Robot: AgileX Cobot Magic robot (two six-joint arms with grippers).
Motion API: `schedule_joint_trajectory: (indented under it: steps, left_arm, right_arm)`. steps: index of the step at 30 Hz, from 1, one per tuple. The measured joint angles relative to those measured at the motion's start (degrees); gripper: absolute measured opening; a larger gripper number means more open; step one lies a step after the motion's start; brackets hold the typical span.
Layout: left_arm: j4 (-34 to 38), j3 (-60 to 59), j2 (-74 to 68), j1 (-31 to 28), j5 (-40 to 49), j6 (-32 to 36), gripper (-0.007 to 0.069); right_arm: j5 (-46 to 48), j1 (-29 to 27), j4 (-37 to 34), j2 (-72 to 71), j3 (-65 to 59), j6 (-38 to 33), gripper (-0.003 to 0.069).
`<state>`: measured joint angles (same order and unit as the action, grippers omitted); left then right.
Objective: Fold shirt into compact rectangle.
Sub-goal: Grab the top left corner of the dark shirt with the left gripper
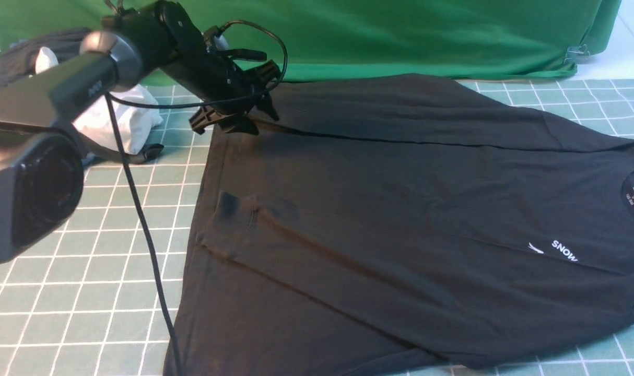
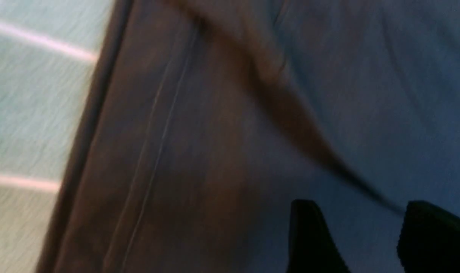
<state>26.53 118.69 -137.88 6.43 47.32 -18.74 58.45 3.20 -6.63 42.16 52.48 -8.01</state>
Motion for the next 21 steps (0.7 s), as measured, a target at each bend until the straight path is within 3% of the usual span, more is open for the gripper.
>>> schedule_joint_trajectory:
  steps: [9,14,21]
  left_arm:
    - [-1.19,0.07,-2.23,-0.1,-5.94,-18.58,0.0298]
    - [-0.88,0.07,-2.39,-0.1,-12.3,-22.77,0.0298]
    - [-2.2,0.07,-2.39,-0.1,-9.59,-33.77,0.0298]
  right_arm:
    - [-0.39,0.0,0.0,0.0,0.0,0.0,0.024]
    - [-0.39,0.0,0.0,0.0,0.0,0.0,0.024]
    - [-0.34,0.0,0.0,0.0,0.0,0.0,0.024]
